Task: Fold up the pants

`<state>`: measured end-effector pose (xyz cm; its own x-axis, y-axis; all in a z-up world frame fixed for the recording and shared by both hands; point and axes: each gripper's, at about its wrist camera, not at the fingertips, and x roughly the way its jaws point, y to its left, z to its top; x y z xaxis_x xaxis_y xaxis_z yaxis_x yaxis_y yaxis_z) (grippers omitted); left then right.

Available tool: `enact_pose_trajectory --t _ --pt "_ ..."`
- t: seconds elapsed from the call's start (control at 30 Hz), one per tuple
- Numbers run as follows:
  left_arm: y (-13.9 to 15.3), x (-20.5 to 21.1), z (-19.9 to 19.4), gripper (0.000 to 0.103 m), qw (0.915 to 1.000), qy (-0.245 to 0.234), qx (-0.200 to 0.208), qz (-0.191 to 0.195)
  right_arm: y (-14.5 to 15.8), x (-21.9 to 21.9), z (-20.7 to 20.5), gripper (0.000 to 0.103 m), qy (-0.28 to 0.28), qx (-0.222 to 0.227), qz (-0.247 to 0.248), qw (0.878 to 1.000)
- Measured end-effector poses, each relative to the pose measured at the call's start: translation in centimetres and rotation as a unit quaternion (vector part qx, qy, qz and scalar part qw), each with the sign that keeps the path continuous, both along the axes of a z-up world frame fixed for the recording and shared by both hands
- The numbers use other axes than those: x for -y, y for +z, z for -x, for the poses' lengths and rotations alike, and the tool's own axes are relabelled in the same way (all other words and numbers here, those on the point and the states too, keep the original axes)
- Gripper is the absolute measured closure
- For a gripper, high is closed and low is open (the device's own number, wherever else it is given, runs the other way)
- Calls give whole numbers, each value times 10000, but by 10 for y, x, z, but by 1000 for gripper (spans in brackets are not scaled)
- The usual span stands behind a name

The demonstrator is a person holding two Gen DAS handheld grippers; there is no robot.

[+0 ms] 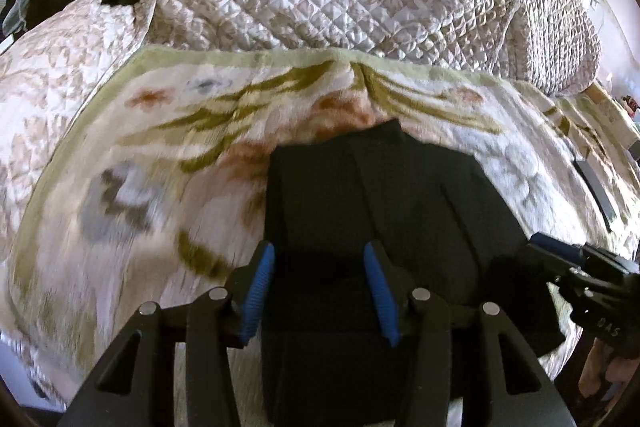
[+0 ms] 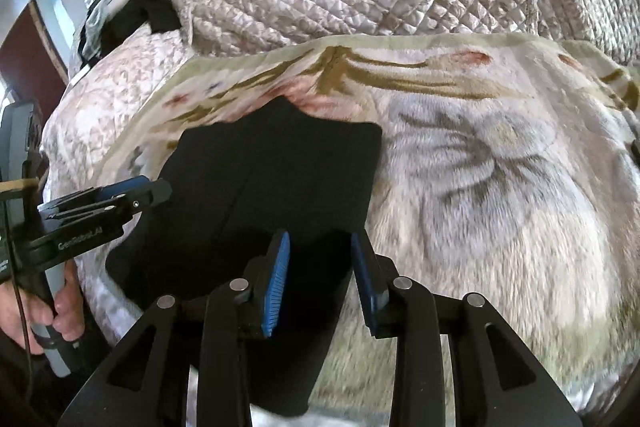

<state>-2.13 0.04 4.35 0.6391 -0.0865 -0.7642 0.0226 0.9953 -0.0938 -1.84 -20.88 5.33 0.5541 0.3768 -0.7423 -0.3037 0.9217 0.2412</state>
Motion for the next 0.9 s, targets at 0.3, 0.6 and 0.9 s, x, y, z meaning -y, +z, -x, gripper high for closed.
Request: enact_pose_trajectory --t 0.3,0.6,0.9 --pt "-10 -4 30 52 10000 39 4 -17 -11 -6 28 68 44 191 307 9993" --pt "-12 -5 38 52 10000 49 24 16 -8 -6 38 68 -2 161 416 9990" --pt "-11 -8 50 52 10000 66 39 28 -7 -2 47 68 -20 114 326 9994"
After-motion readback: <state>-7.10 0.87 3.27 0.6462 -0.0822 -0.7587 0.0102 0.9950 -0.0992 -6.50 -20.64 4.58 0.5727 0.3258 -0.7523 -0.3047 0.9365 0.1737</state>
